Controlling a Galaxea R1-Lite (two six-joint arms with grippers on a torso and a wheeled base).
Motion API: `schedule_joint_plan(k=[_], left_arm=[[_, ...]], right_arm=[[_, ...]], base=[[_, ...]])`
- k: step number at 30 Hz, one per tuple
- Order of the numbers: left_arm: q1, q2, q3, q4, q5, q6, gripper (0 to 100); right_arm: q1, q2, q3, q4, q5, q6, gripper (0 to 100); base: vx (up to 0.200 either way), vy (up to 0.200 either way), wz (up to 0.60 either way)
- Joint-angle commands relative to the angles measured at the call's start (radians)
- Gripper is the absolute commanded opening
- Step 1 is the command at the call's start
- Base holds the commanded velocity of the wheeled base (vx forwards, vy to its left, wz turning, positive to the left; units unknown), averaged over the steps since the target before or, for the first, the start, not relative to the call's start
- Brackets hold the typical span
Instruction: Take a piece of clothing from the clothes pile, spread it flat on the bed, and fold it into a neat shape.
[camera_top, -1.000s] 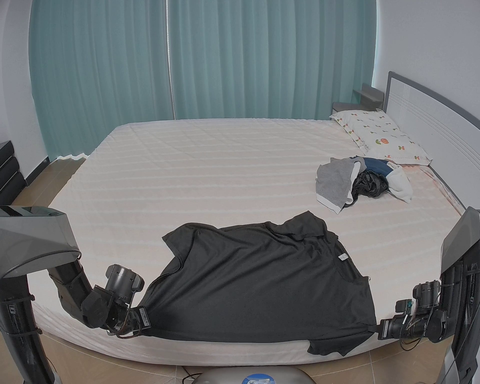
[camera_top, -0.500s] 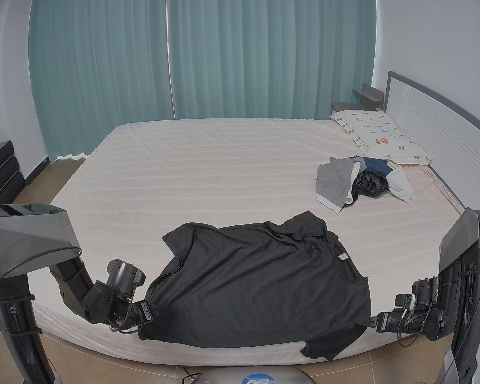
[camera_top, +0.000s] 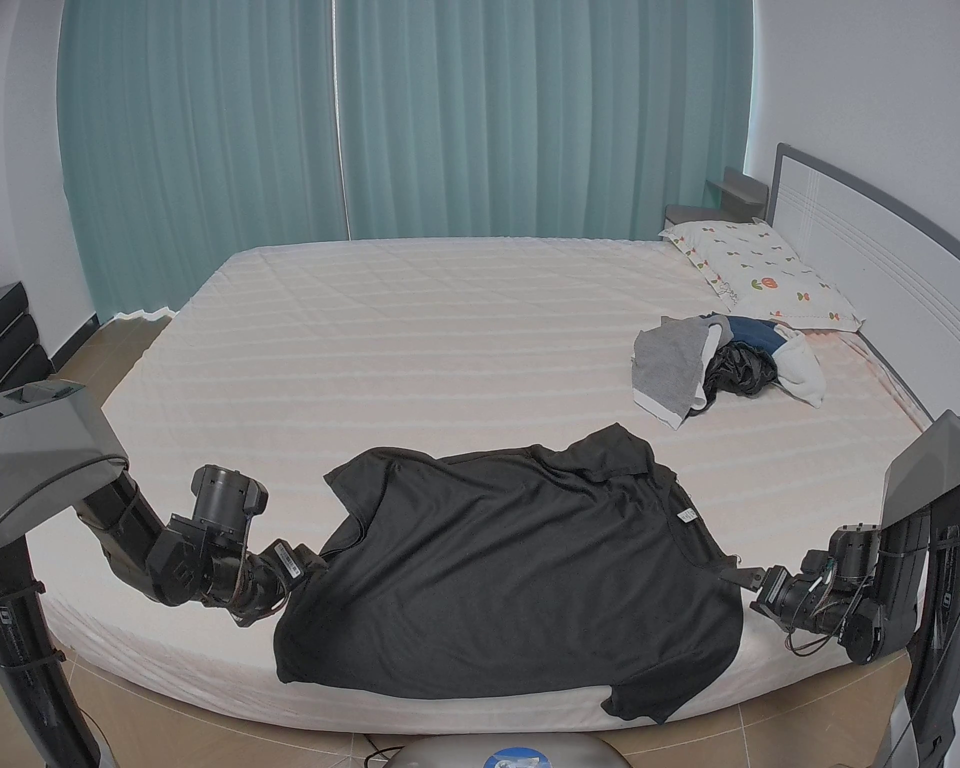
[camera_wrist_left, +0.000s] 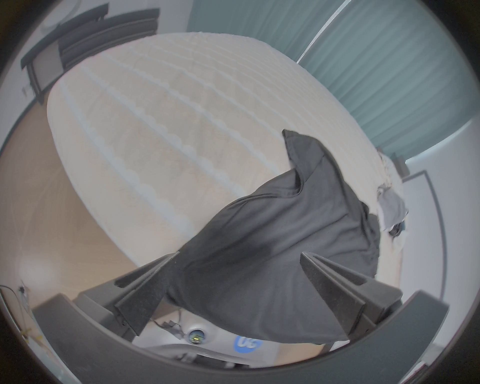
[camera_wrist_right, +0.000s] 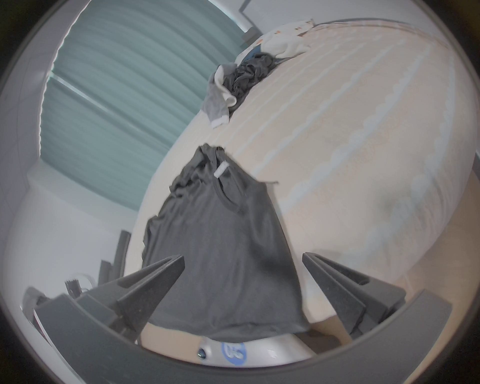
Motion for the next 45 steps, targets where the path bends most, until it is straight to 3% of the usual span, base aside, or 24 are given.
schedule_joint_plan(k=[1, 5, 10, 16, 21, 32, 45], left_arm=[[0.024, -0.006, -0.056, 0.01, -0.04, -0.038, 100], [0.024, 0.022, -0.096, 0.007, -0.038, -0.067, 100], [0.024, 0.068, -0.179, 0.007, -0.029, -0.168, 100], [0.024, 0.142, -0.271, 0.004, 0.006, -0.173, 100], [0.031, 0.272, -0.46, 0.01, 0.066, -0.166, 100], [0.05, 0.447, -0.716, 0.007, 0.078, -0.088, 100], [0.056, 0.487, -0.731, -0.001, 0.109, -0.028, 100]], right_arm=[[0.001, -0.024, -0.06, -0.009, 0.0, 0.046, 100], [0.001, -0.005, -0.072, -0.009, 0.0, 0.053, 100], [0.003, 0.021, -0.072, -0.009, 0.0, 0.054, 100], [0.003, 0.027, -0.072, -0.009, 0.0, 0.054, 100], [0.004, 0.028, -0.07, -0.009, -0.002, 0.054, 100], [0.013, 0.036, -0.069, -0.009, -0.008, 0.051, 100], [0.023, 0.039, -0.07, -0.009, -0.011, 0.048, 100]], base=[[0.2, 0.0, 0.0], [0.2, 0.0, 0.0], [0.04, 0.0, 0.0], [0.0, 0.0, 0.0], [0.0, 0.0, 0.0], [0.0, 0.0, 0.0], [0.0, 0.0, 0.0]])
